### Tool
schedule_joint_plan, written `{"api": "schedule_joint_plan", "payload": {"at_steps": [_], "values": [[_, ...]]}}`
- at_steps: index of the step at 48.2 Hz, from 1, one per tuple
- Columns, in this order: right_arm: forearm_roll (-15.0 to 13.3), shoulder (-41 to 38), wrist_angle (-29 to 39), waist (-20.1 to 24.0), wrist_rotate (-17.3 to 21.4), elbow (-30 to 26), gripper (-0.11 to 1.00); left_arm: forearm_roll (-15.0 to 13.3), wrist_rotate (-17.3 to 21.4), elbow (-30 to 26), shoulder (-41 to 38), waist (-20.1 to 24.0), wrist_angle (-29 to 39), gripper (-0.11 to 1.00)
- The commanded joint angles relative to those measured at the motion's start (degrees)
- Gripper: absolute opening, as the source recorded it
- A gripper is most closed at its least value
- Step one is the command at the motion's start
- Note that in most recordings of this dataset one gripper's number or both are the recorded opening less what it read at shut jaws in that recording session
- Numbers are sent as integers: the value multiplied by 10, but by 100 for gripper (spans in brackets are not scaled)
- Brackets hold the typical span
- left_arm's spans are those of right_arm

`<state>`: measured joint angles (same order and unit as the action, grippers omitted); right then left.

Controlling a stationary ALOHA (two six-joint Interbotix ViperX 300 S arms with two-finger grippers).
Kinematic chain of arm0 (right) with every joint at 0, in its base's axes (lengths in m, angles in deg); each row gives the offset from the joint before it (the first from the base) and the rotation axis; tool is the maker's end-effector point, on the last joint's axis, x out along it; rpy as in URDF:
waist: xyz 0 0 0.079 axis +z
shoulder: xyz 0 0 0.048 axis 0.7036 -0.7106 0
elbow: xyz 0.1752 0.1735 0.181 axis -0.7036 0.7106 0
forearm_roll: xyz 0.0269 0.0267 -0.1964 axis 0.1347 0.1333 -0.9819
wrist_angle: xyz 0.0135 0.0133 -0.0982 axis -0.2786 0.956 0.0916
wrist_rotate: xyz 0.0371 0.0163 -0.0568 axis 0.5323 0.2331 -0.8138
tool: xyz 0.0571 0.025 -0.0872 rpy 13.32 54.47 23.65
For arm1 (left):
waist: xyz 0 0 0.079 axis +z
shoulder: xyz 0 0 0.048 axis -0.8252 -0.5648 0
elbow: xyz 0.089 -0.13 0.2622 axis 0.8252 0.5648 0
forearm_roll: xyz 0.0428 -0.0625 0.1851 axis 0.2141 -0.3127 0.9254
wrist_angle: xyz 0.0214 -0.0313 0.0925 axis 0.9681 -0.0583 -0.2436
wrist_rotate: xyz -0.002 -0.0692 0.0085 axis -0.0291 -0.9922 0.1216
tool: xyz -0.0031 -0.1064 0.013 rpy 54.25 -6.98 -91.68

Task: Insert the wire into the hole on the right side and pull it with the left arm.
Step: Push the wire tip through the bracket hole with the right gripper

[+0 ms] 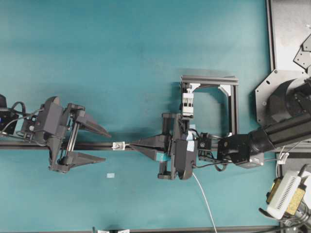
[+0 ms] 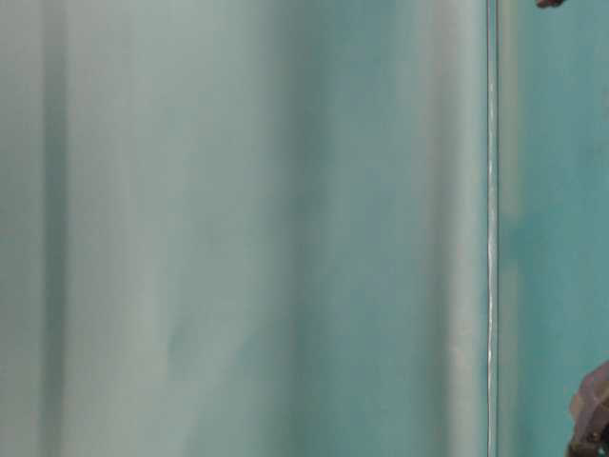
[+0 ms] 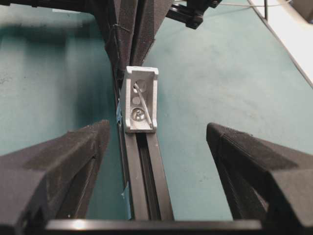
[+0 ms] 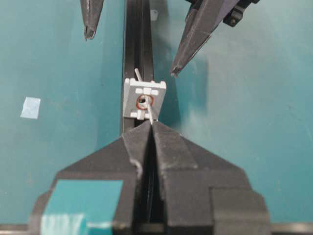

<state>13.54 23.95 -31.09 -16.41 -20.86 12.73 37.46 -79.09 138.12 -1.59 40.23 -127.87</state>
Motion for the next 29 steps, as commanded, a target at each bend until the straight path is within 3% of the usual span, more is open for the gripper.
{"api": "schedule_joint_plan", "payload": {"at_steps": [1, 29], "values": [[-1, 7, -3, -4, -2, -11, -8, -1, -1, -8, 11, -4, -3, 86], [-1, 6, 19, -12, -25, -28, -8, -2, -1, -16, 12, -4, 0, 86]]}}
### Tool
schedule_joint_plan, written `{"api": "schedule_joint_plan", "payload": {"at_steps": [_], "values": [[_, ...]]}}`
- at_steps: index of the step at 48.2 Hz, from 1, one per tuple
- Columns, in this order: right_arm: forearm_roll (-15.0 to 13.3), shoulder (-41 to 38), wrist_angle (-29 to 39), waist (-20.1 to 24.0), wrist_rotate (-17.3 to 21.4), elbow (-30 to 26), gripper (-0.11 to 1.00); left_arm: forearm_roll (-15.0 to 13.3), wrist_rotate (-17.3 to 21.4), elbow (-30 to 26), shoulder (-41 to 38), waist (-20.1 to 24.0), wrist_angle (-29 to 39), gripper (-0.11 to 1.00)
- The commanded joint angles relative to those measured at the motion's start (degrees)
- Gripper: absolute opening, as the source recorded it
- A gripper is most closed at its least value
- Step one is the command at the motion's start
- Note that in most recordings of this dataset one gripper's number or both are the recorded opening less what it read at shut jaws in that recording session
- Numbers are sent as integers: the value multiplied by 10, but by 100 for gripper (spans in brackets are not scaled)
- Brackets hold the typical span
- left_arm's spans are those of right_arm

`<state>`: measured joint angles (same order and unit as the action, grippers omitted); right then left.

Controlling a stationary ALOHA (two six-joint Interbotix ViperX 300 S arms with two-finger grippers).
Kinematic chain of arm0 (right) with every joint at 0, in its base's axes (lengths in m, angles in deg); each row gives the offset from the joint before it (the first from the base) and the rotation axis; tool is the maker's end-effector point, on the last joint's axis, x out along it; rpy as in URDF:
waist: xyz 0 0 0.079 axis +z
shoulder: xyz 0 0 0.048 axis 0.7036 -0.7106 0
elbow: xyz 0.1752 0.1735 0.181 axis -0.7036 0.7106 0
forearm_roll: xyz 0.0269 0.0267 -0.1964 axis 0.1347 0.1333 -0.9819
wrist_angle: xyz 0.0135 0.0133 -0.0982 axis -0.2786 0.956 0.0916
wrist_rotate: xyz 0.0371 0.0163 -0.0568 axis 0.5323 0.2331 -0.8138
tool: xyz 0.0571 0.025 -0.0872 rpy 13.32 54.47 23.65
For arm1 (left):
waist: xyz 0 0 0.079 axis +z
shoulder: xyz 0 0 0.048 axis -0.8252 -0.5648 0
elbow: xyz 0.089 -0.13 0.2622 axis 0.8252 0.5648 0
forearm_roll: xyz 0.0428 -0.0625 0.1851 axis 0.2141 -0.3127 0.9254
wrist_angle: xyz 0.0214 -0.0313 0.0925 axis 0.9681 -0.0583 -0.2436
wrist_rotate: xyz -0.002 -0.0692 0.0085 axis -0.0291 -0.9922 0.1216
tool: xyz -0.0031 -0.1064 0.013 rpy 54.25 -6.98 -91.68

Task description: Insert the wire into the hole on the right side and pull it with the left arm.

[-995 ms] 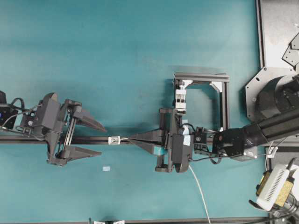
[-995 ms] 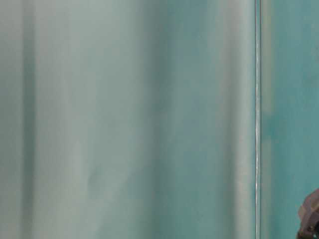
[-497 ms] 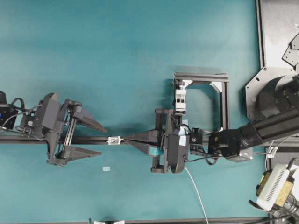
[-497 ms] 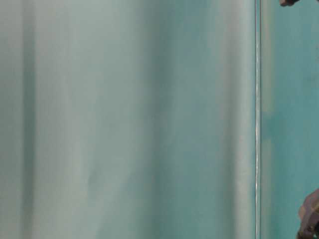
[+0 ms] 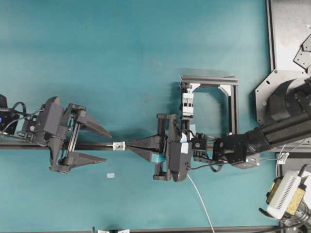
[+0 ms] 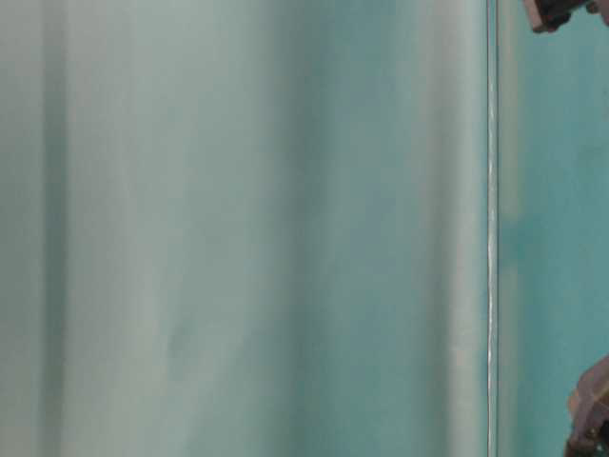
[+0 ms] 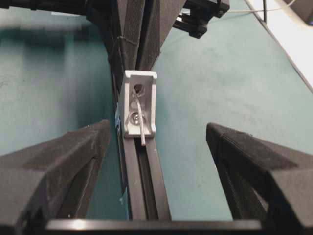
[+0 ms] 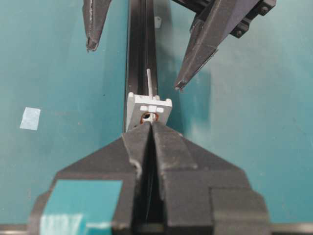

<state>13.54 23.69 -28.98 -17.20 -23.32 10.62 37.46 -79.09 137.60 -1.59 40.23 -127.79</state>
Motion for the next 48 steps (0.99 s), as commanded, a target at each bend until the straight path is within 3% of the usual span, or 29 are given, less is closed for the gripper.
{"api": "schedule_joint_plan", "payload": {"at_steps": [1, 19, 22, 28, 34, 40, 48], "values": [[-1, 8, -2, -4, -1, -7, -8, -1, -1, -11, 12, -4, 1, 86], [-1, 8, -2, -4, -1, -7, -8, -2, -1, -33, 13, -3, 53, 82], [-1, 8, -2, -4, -1, -7, -8, -1, -1, -32, 15, -3, 54, 71], [-1, 8, -2, -4, -1, -7, -8, -1, -1, -27, 24, -3, 54, 32], [-1, 8, -2, -4, -1, -7, -8, -1, 1, -22, 32, -4, 53, 5], [-1, 8, -2, -4, 0, -7, -8, -2, 1, -19, 33, -3, 54, -8], [-1, 8, -2, -4, 1, -9, -8, -1, 1, -21, 33, -4, 56, -10]]}}
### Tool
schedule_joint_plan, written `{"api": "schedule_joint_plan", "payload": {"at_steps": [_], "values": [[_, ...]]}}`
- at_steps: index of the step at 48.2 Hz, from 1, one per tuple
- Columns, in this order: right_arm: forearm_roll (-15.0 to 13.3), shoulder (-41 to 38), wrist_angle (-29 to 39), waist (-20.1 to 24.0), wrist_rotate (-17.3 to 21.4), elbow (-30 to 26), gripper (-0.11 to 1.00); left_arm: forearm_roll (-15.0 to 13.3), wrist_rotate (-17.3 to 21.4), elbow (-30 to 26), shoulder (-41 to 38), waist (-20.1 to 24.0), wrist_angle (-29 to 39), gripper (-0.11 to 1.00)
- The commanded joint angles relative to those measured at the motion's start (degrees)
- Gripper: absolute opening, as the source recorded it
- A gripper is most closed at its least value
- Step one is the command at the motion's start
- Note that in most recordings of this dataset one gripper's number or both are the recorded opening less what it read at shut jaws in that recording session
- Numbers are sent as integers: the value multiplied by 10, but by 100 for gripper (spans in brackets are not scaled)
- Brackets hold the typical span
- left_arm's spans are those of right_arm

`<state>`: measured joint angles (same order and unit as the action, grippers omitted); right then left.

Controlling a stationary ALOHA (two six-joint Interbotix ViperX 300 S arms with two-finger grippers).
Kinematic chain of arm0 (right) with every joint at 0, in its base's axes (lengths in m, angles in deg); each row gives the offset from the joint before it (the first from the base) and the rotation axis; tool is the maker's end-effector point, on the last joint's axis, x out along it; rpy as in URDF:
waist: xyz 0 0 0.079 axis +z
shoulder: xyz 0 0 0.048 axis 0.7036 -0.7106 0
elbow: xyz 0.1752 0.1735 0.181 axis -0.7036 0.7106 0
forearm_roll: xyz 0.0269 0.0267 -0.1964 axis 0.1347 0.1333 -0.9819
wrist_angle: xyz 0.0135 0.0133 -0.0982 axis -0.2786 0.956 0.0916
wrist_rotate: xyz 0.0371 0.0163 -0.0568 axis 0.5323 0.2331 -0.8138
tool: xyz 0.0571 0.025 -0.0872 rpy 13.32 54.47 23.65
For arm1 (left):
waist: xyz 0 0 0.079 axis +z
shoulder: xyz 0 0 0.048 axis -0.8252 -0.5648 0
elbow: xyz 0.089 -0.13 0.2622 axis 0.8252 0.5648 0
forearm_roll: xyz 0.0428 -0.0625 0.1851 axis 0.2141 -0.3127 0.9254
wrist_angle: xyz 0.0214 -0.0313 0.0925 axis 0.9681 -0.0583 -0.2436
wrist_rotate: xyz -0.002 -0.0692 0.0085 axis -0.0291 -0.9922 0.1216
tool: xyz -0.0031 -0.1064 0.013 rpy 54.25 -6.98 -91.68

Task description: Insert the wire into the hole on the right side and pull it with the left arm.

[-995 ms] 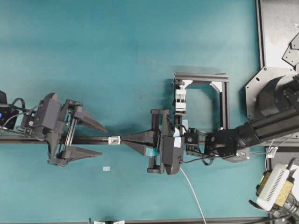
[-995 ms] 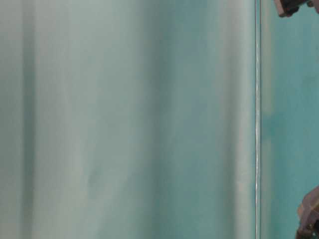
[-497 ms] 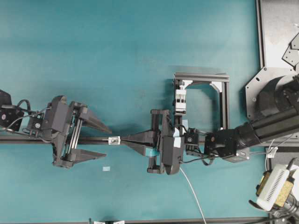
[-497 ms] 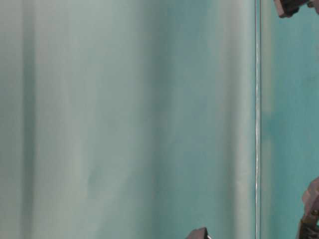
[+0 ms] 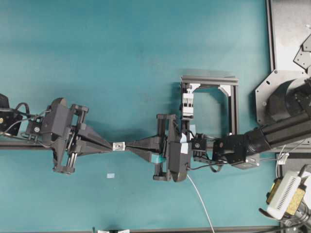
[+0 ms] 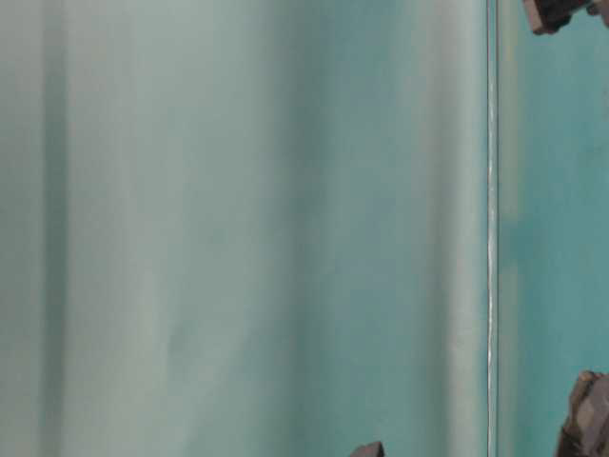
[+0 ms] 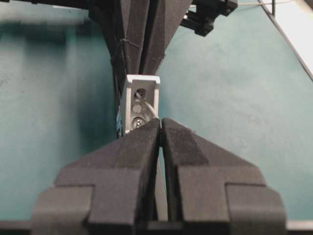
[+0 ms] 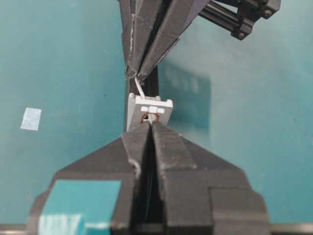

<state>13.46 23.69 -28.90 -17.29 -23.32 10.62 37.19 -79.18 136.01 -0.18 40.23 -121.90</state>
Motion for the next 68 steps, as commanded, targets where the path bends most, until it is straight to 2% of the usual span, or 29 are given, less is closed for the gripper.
{"api": "schedule_joint_plan", "payload": {"at_steps": [1, 35, 40, 44, 54, 56, 68], "values": [[0, 9, -3, -4, 1, -9, -8, 1, 2, -4, 18, -4, -3, -10], [0, 10, 11, -4, 5, -13, -7, 2, 2, -6, 19, -4, 11, -10], [0, 16, 16, -4, 5, -12, 3, 2, 2, -6, 19, -4, 11, -10], [0, 24, 23, -4, 4, -11, 19, 1, 2, -6, 19, -4, 11, -10], [-11, 41, 38, -2, 4, -7, 80, 2, 2, -6, 19, -4, 11, -10], [-13, 42, 40, -2, 4, -7, 84, 2, 2, -6, 20, -3, 11, -10], [-17, 42, 43, -3, 4, -9, 83, 2, 2, -2, 24, -3, 12, -10]]}}
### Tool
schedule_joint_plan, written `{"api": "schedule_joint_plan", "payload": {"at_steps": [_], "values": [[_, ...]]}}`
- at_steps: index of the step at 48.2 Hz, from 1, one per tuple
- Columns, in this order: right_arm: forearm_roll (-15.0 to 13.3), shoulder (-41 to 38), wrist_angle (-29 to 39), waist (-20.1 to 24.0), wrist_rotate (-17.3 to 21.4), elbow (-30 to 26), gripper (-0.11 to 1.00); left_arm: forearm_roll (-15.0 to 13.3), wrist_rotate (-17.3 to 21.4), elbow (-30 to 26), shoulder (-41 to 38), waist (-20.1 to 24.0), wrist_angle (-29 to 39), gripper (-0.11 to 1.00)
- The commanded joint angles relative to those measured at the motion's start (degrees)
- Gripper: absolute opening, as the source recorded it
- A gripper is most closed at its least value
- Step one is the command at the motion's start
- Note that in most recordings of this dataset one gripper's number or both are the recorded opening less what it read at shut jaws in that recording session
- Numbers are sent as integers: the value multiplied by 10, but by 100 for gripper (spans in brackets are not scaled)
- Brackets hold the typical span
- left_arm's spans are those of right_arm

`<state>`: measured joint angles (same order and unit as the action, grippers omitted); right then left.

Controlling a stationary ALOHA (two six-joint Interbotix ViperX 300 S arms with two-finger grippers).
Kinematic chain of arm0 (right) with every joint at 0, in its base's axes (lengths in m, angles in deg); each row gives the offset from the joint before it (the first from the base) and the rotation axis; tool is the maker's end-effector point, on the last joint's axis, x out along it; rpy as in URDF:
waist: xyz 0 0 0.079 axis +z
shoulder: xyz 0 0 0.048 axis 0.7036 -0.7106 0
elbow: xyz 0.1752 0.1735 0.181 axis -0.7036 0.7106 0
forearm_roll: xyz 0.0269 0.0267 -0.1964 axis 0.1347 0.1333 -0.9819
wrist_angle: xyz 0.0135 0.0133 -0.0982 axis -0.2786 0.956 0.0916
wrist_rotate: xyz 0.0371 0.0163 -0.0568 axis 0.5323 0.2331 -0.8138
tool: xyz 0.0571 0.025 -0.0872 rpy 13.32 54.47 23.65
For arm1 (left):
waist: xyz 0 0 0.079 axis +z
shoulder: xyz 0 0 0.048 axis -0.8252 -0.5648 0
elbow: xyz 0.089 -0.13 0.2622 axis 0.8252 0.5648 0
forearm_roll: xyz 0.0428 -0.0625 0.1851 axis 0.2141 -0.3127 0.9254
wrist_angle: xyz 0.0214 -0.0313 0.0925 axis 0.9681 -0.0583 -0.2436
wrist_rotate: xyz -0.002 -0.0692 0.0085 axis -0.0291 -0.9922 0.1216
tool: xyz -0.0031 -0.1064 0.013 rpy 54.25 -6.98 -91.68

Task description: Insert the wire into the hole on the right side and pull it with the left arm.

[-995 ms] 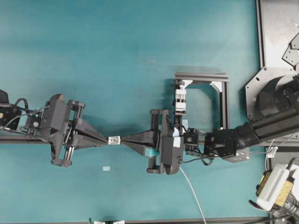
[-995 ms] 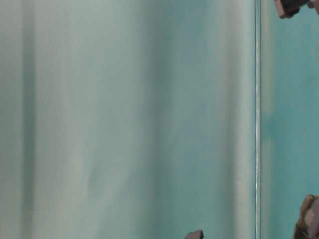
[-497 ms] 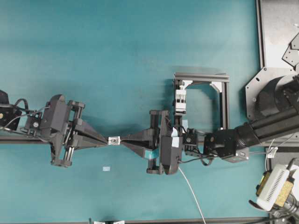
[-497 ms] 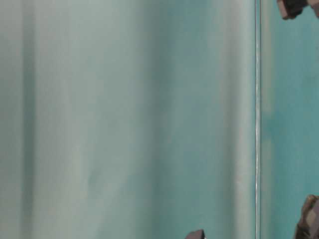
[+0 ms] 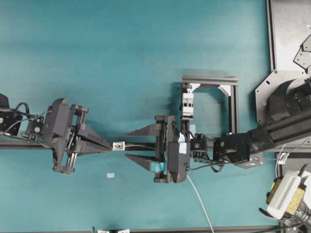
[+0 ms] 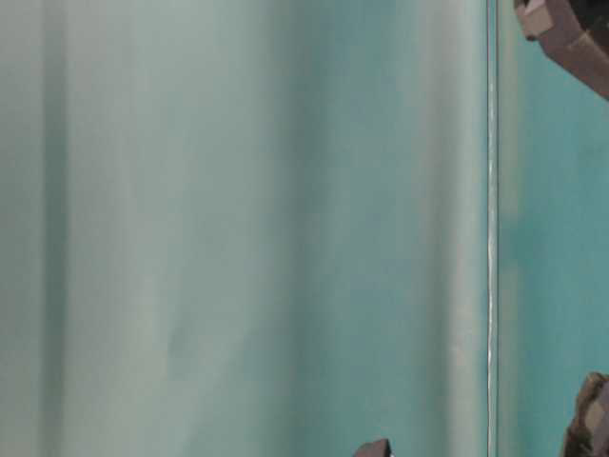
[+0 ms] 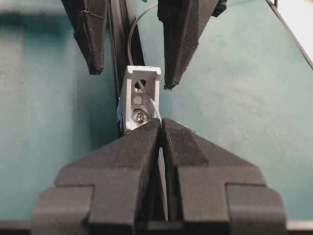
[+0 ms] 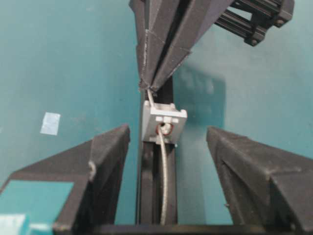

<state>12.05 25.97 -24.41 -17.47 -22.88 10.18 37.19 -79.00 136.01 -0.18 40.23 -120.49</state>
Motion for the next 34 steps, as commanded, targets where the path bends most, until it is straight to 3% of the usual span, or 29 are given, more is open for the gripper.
{"api": "schedule_joint_plan", "payload": {"at_steps": [1, 24, 34], "values": [[-3, 19, -3, -1, 0, -4, 83, 2, 0, 0, 26, -3, 0, -10], [-2, 22, 4, 0, 1, -4, 83, 2, -2, 62, 118, -17, 69, -10], [-3, 22, 7, 0, 1, -4, 83, 2, -24, 111, 162, -24, 74, -10]]}}
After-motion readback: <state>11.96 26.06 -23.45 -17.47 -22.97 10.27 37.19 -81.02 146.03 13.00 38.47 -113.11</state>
